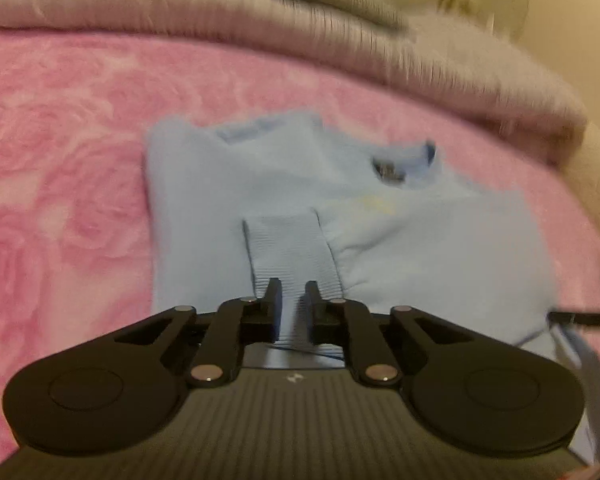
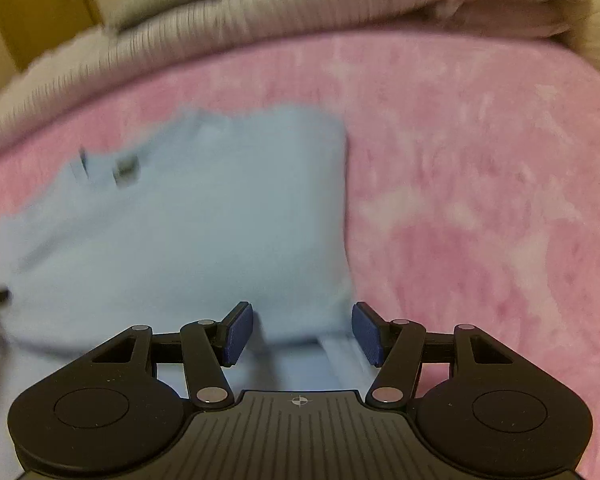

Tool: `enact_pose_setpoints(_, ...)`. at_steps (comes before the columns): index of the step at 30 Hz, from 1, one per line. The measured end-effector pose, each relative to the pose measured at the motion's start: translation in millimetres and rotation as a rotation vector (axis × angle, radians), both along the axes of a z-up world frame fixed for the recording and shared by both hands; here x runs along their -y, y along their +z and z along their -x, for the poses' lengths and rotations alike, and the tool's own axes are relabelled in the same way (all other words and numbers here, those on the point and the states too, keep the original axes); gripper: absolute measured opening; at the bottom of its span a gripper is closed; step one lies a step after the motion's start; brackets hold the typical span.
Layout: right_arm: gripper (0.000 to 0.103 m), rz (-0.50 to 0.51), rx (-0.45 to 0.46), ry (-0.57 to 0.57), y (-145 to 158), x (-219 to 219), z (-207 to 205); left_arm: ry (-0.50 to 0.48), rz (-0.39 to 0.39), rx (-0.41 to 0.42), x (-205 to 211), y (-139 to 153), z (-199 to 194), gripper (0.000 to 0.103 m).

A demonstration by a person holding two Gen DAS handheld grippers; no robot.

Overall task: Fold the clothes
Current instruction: 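Release the sweatshirt and lift both grippers away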

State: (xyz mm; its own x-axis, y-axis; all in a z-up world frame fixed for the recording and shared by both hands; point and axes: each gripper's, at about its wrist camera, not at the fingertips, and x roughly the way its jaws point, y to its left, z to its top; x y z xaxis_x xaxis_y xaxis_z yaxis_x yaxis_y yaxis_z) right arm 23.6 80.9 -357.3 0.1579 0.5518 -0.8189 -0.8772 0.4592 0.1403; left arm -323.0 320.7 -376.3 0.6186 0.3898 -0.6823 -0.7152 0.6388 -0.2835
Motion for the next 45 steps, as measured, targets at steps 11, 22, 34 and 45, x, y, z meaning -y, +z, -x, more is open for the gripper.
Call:
enact_pose_setpoints(11,0.059,-0.181,0.053,0.065,24,73,59,0.029,-0.156,0.017,102,55,66,0.023)
enact_pose_setpoints(22,0.059,-0.165,0.024,0.034,70,212,186,0.106,-0.059,-0.095,278,83,143,0.029)
enact_pose_setpoints(34,0.059,-0.183,0.089,0.018,87,280,235,0.142,-0.124,-0.171,359,103,175,0.032)
enact_pose_setpoints(45,0.059,-0.176,0.114,0.064,80,291,264,0.136,-0.14,-0.202,380,97,177,0.032)
